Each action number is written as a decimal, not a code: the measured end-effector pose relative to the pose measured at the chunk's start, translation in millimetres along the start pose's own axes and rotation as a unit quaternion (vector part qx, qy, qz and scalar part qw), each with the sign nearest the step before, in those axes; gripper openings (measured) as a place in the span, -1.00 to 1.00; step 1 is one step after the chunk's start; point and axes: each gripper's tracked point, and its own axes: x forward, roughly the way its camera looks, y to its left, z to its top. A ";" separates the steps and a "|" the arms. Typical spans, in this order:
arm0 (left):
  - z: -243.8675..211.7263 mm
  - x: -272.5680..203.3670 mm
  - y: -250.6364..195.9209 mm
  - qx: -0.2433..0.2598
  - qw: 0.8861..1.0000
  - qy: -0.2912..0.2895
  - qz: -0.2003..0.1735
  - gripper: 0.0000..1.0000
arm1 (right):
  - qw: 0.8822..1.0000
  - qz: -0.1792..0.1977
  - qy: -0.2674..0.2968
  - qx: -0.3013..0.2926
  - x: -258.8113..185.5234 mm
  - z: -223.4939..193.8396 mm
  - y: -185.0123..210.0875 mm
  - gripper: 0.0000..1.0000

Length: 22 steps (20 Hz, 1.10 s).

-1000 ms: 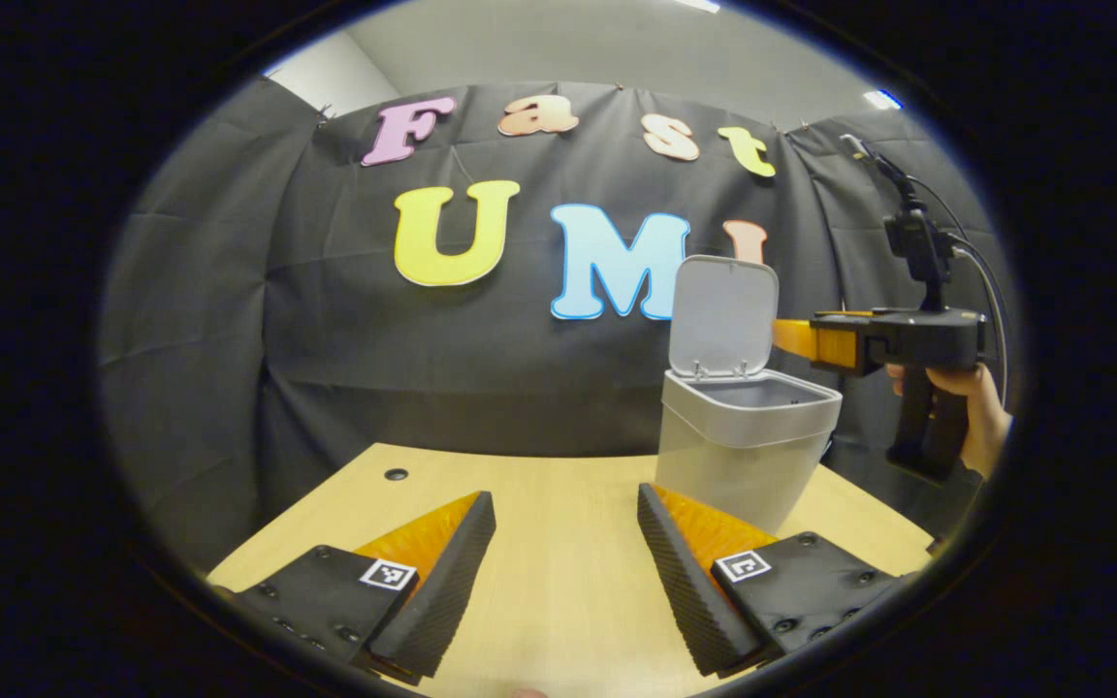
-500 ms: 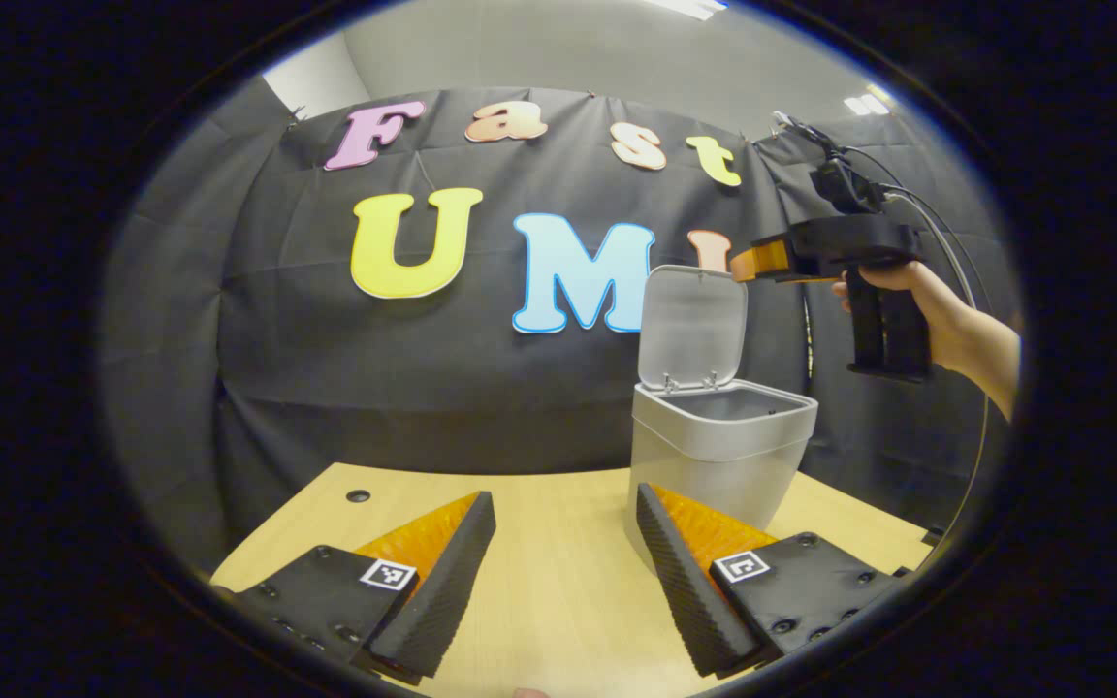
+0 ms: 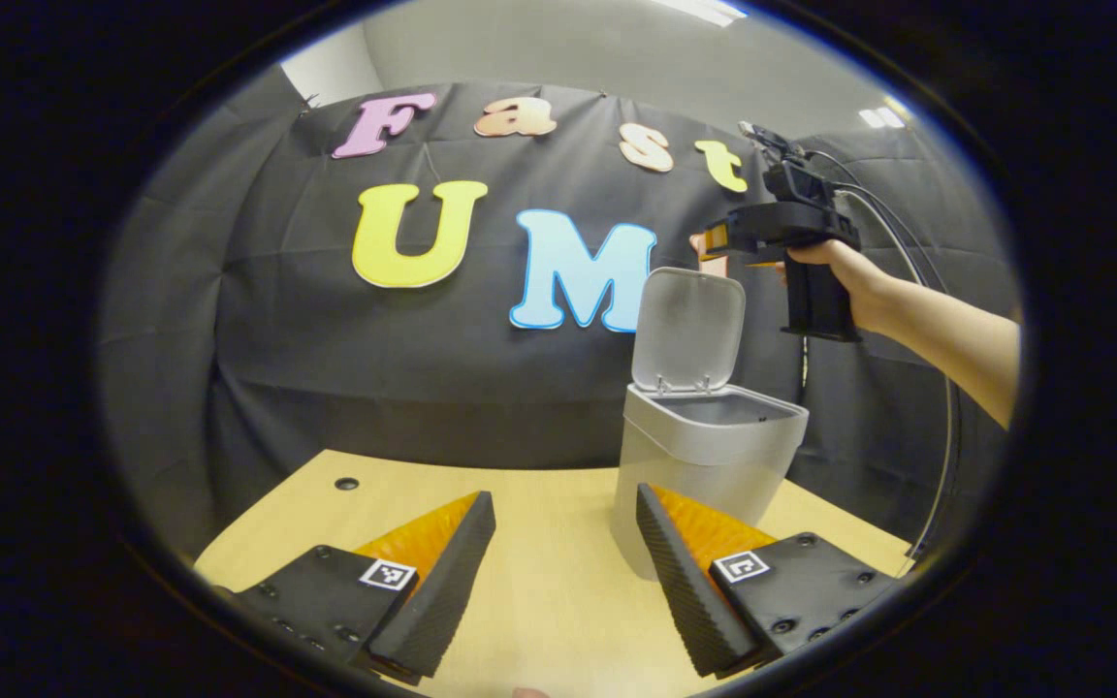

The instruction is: Press the lid of the desktop garbage bin to open it, pick up the crumpled paper on the desktop and throw it into the bin, then pick up the pop can on the desktop and drop it into the bin, and finally close the garbage bin lid.

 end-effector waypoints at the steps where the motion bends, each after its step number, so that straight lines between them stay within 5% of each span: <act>1: 1.1 -0.9 1.8 0.000 1.000 -0.001 0.004 1.00 | 1.000 0.000 -0.002 0.006 6.0 1.5 2.4 0.82; 10: 3.7 -6.2 21.8 -0.004 0.999 -0.005 0.045 1.00 | 0.998 0.009 0.031 0.056 31.5 -17.8 6.6 0.82; 15: 2.0 -7.8 16.1 -0.006 0.999 -0.001 0.039 1.00 | 0.998 0.019 0.040 0.043 23.6 -21.4 8.4 0.84; 16: 2.8 -9.1 16.3 -0.004 0.999 -0.003 0.037 0.83 | 0.998 0.022 0.044 0.041 19.7 -22.5 8.2 0.84; 18: 1.8 -11.8 17.7 -0.003 0.999 -0.002 0.032 1.00 | 0.998 0.028 0.052 0.037 9.0 -25.4 8.4 0.84; 22: 1.2 -21.2 23.4 0.008 1.000 -0.002 0.022 0.96 | 0.997 0.028 0.054 0.038 -18.3 -32.6 6.4 0.84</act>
